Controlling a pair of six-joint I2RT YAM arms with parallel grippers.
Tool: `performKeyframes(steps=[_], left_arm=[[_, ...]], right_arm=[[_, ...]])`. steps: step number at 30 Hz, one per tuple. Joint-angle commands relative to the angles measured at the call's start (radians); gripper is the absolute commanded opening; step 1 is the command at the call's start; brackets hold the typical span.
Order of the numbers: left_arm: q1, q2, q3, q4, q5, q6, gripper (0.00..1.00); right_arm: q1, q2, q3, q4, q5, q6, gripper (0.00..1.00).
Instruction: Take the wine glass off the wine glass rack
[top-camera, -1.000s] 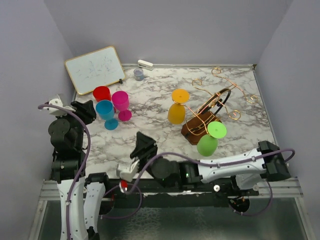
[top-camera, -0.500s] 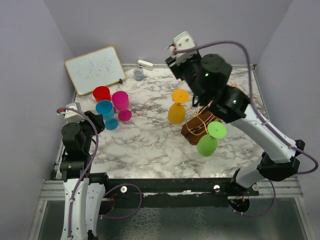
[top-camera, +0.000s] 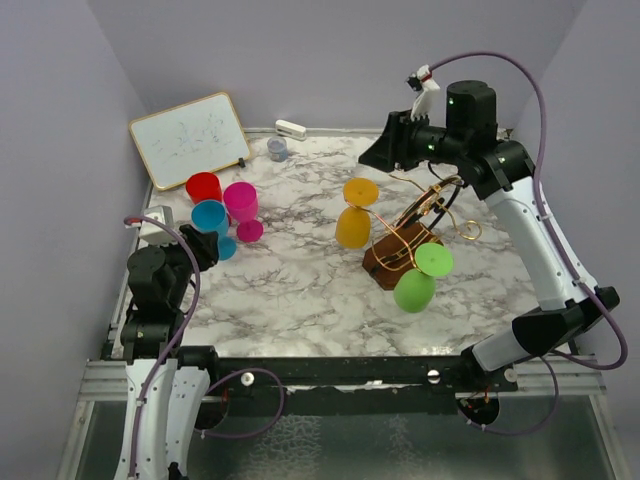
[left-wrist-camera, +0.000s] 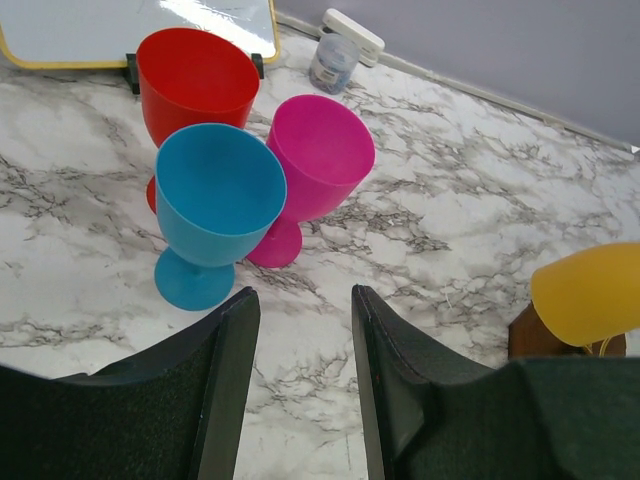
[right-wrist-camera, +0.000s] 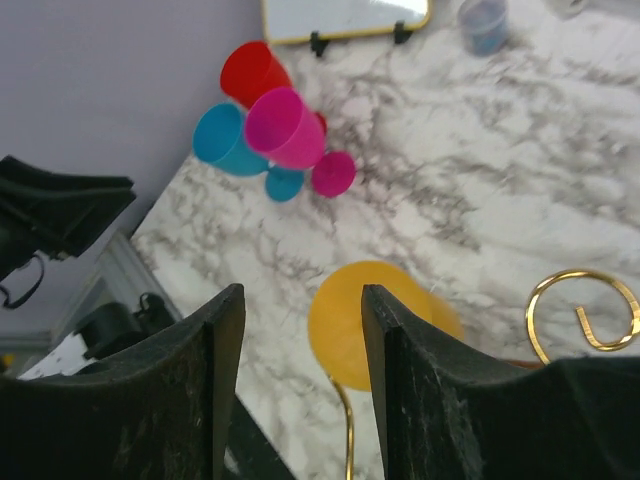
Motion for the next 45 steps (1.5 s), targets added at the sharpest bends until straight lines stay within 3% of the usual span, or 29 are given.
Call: performKeyframes(steps=[1,15,33,45], left_arm=[[-0.020,-0.005,-0.010,0.017,0.031,0.003,0.44],[-0.043,-0.001,-0.022,0.023,0.035,-0.006,0.44],[-0.057,0.002,-0.028,0.026,0.039,-0.013,0.44],[-0.065,0.001,-0.030,0.026,0.038,-0.013,0.44]], right_arm=[[-0.015,-0.025,-0.070,-0.017,-0.218,0.146,0.52],[-0.036,-0.051,-0.175,-0.091,0.047,0.110,0.55],[-0.039,-0.060,-0.260,-0.049,0.034,0.156,0.54],[-0.039,-0.074,-0.350,0.077,-0.041,0.223,0.52]])
